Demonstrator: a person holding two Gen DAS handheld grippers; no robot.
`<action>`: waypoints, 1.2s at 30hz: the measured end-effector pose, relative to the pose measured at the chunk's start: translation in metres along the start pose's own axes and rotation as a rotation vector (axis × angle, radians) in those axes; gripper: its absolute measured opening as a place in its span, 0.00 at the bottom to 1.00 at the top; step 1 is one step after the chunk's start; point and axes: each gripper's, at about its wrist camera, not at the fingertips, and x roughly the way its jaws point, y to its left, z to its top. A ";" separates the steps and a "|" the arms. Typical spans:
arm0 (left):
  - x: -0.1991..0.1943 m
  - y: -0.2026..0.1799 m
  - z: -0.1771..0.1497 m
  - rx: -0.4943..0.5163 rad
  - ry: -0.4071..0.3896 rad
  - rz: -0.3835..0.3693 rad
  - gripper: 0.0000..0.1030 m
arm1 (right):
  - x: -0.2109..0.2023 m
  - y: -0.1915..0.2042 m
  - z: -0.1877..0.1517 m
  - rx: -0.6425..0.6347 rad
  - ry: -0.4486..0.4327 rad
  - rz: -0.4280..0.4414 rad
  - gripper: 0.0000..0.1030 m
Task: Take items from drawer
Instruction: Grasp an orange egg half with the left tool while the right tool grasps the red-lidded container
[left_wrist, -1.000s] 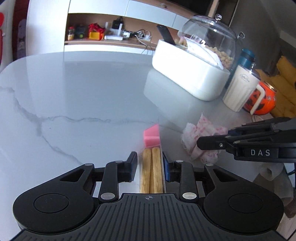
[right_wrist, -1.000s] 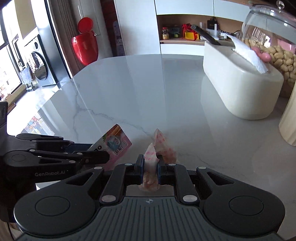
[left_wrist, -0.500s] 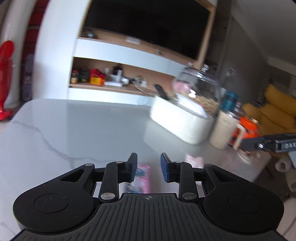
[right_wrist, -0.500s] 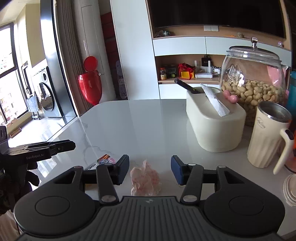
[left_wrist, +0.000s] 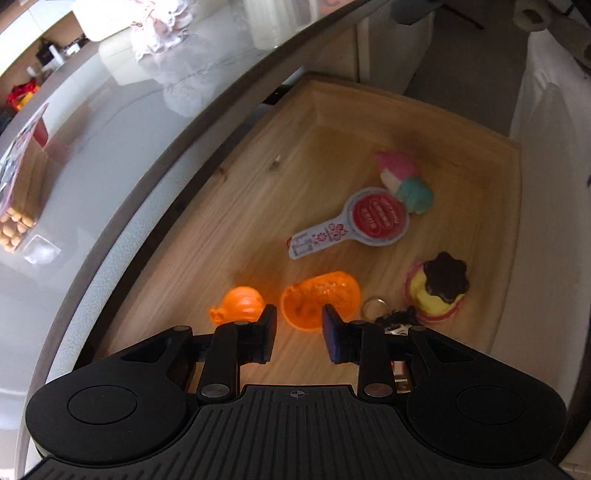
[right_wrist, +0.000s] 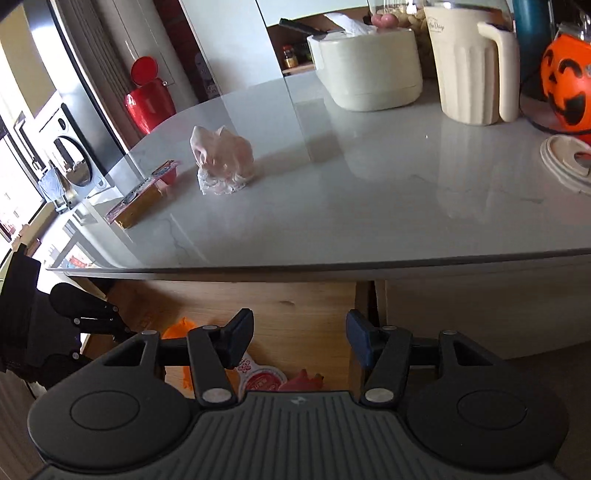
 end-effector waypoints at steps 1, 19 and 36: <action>0.004 0.004 0.001 -0.024 0.001 -0.001 0.29 | -0.001 0.001 -0.001 -0.006 -0.003 0.003 0.54; 0.063 0.011 0.007 -0.191 0.044 -0.139 0.20 | 0.013 0.028 -0.014 -0.167 0.020 -0.009 0.54; 0.004 0.016 0.009 -0.237 -0.075 -0.138 0.09 | 0.049 0.054 -0.031 -0.364 0.161 -0.087 0.56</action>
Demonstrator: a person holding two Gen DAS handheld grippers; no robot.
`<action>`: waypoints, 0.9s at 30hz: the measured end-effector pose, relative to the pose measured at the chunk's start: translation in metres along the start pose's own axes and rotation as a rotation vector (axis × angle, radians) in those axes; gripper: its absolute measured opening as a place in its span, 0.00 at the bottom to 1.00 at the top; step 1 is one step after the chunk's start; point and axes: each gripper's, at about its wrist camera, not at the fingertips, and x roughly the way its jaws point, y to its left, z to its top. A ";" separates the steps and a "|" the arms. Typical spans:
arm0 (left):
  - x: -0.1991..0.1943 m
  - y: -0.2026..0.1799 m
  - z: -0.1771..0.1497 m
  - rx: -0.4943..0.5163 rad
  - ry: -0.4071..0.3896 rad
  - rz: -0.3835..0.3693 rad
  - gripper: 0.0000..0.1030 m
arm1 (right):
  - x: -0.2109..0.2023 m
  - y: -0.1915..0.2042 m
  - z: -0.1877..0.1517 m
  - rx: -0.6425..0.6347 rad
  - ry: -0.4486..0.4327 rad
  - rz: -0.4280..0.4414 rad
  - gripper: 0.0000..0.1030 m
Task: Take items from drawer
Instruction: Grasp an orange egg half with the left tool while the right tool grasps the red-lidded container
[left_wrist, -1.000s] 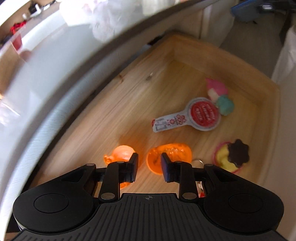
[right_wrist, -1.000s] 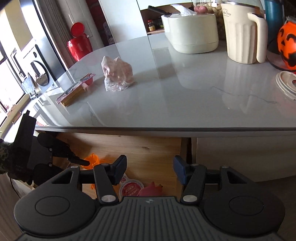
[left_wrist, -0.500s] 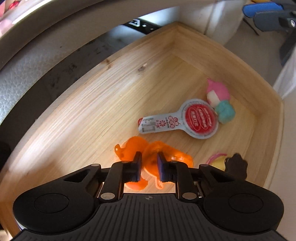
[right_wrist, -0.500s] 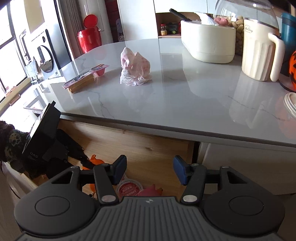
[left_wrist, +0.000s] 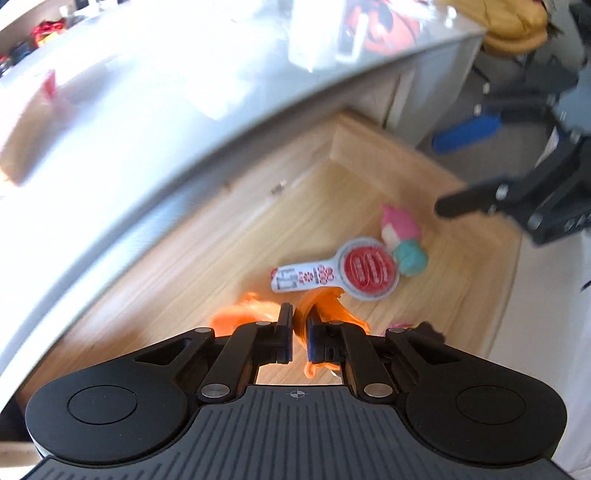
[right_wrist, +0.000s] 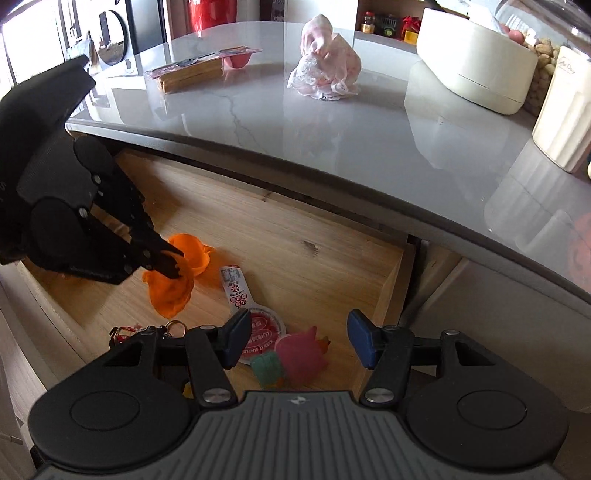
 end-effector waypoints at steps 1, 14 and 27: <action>-0.006 0.002 -0.001 -0.013 -0.011 -0.003 0.09 | 0.000 0.001 0.001 -0.004 0.004 0.004 0.56; -0.037 0.004 -0.022 -0.077 -0.075 -0.012 0.09 | 0.006 0.006 0.016 -0.176 0.129 0.033 0.56; -0.040 0.028 -0.041 -0.217 -0.056 0.009 0.09 | 0.107 0.066 0.041 -0.348 0.358 0.123 0.58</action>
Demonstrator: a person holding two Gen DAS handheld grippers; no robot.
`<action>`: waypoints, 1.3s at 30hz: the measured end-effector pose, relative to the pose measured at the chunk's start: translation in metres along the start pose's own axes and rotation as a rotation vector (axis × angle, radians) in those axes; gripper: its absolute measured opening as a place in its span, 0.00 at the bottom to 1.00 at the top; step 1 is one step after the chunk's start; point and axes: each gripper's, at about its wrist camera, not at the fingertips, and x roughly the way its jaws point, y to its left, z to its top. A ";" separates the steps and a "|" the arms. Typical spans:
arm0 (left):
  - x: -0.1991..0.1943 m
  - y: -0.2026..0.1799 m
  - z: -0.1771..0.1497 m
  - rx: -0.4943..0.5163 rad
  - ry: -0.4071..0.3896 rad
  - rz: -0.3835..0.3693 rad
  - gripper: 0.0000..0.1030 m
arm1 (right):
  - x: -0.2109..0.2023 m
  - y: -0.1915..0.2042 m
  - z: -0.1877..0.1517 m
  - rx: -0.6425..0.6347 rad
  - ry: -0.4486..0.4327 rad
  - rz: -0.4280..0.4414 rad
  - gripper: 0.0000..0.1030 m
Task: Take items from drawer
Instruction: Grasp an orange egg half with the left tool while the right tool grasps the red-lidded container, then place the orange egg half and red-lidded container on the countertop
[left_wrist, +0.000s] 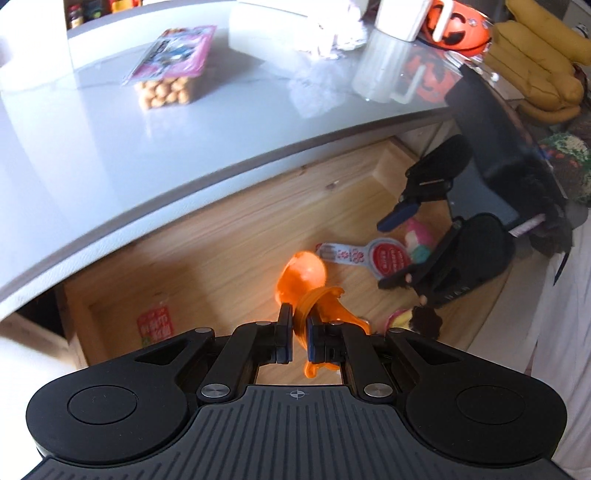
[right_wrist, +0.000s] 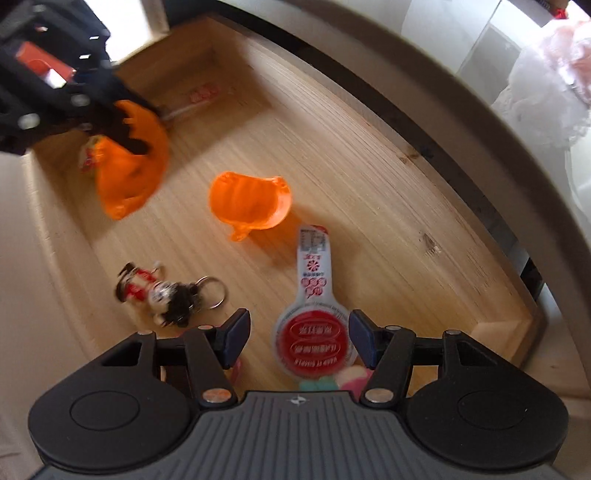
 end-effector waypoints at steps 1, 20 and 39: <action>0.000 0.002 -0.001 -0.011 0.003 -0.005 0.09 | 0.007 -0.001 0.004 0.005 0.019 -0.016 0.58; -0.007 -0.022 0.006 0.087 -0.027 0.002 0.09 | -0.050 0.024 -0.017 -0.035 0.020 -0.010 0.59; -0.021 -0.003 0.155 -0.153 -0.372 0.145 0.13 | -0.161 -0.098 0.003 0.499 -0.453 -0.236 0.59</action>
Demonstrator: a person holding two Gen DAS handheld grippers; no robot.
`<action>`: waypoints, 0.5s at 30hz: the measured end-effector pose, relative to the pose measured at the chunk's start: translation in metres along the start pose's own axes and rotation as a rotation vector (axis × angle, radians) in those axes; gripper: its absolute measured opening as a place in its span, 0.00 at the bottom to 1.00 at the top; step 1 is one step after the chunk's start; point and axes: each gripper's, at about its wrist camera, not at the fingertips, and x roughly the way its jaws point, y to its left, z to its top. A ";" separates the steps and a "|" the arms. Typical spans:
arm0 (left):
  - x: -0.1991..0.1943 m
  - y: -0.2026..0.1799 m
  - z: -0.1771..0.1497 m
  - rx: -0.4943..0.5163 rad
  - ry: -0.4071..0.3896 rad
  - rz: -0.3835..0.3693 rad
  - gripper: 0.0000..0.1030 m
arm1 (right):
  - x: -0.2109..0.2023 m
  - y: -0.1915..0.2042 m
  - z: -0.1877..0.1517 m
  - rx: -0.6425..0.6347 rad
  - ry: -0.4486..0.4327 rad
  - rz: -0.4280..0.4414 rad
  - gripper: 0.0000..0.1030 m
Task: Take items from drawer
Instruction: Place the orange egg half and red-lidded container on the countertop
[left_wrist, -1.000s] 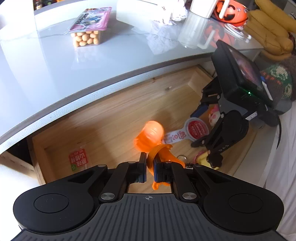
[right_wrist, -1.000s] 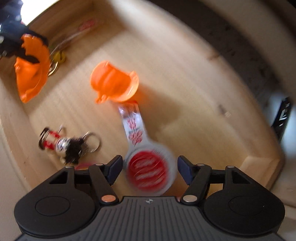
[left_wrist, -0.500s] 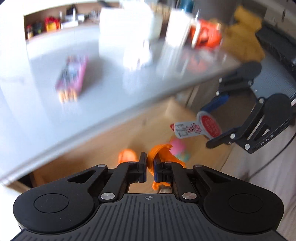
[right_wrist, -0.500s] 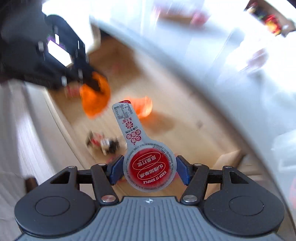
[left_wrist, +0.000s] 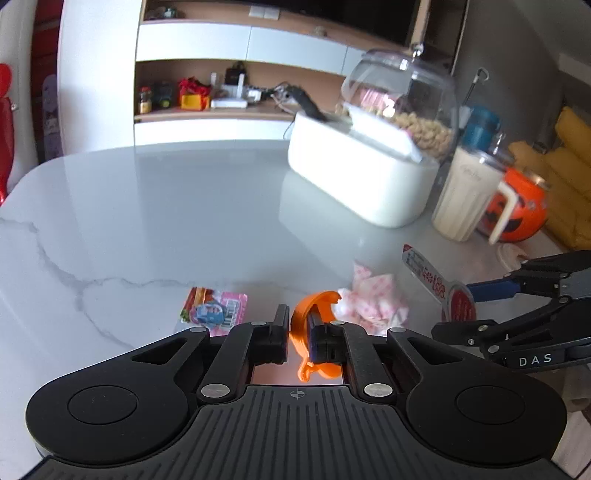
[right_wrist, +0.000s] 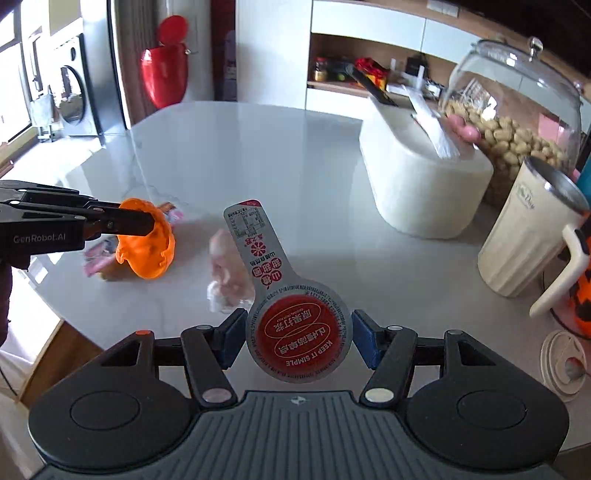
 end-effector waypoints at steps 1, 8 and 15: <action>0.002 0.006 -0.006 0.001 0.019 0.013 0.15 | 0.012 -0.002 -0.002 0.011 0.017 -0.009 0.59; 0.010 0.016 -0.015 -0.002 0.006 0.044 0.16 | 0.041 -0.009 -0.020 0.015 0.022 -0.001 0.60; -0.062 0.019 -0.004 0.075 -0.224 0.032 0.16 | 0.015 -0.018 -0.018 -0.024 -0.071 0.038 0.60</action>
